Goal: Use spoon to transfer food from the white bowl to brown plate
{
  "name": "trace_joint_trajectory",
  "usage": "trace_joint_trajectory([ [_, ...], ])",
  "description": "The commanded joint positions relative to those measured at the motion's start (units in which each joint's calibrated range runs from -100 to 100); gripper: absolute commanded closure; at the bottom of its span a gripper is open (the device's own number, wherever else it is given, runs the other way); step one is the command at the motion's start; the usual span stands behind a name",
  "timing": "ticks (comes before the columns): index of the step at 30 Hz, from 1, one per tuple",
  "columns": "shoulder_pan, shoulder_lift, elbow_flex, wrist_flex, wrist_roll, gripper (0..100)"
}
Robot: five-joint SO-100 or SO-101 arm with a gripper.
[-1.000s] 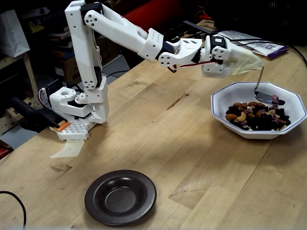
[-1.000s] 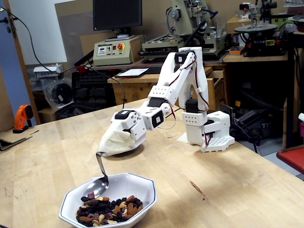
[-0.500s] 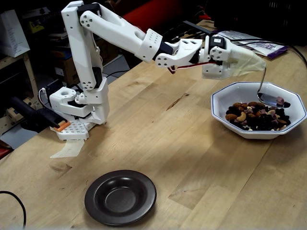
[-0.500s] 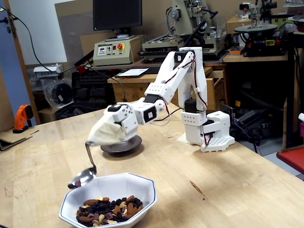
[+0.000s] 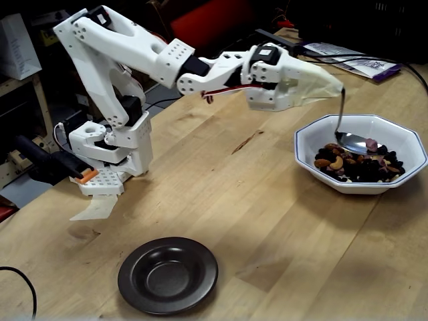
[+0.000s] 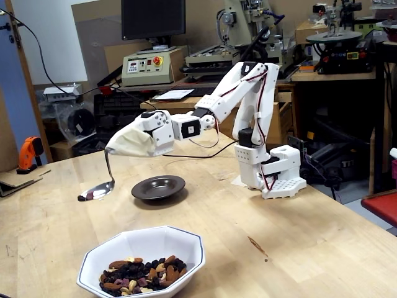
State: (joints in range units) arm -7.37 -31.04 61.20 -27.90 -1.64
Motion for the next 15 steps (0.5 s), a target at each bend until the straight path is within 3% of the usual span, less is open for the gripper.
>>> trace_joint_trajectory([
  [1,3.3,-8.3,2.3,-0.6,0.2,96],
  [15,13.1,-21.5,13.2,0.5,0.3,96],
])
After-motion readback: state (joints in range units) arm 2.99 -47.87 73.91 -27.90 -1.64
